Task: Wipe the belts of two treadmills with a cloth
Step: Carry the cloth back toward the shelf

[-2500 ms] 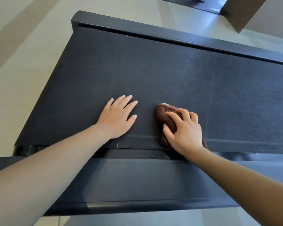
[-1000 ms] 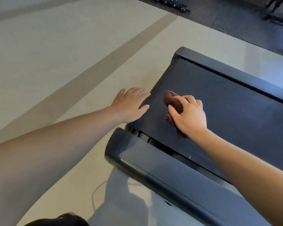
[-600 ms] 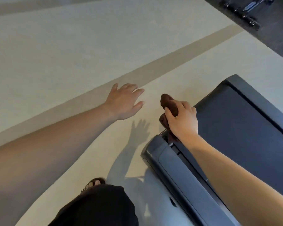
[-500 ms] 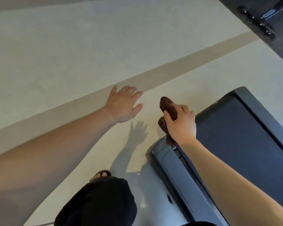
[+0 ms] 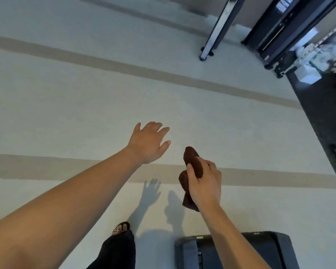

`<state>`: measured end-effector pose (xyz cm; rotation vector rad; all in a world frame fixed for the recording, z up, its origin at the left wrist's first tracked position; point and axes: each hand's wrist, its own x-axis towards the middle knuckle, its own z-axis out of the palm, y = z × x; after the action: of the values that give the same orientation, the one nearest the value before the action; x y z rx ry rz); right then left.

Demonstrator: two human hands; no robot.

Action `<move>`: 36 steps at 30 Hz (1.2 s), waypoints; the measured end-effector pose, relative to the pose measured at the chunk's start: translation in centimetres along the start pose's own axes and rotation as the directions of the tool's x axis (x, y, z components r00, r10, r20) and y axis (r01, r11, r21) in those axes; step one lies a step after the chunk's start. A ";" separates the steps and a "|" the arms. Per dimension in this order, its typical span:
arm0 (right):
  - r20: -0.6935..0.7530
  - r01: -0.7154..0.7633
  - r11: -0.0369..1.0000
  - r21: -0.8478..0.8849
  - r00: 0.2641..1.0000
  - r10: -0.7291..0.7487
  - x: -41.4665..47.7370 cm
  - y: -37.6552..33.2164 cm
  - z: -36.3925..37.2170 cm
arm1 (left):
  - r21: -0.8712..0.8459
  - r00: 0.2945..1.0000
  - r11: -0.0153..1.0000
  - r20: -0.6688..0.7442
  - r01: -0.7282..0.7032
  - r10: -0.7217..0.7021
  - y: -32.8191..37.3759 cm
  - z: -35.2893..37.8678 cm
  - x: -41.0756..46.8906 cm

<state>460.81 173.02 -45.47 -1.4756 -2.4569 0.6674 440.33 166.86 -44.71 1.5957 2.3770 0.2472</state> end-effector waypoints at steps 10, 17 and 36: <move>-0.122 0.249 0.941 0.229 0.966 -0.226 12.3 -23.6 -12.1 | -0.013 0.945 0.975 -0.243 0.224 -0.220 -7.1 -26.6 2.1; -0.152 0.390 0.854 0.344 0.921 -0.359 21.2 -32.1 -12.1 | -0.017 0.879 0.936 -0.337 0.352 -0.337 -12.2 -32.7 4.8; -0.006 0.560 0.733 0.387 0.796 -0.605 51.8 -45.5 -5.2 | -0.224 0.704 0.785 -0.351 0.577 -0.617 -26.3 -37.9 28.4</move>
<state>402.15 201.52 -22.44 -0.4759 -2.4835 1.0160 395.14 183.43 -19.85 0.6803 2.9941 0.5929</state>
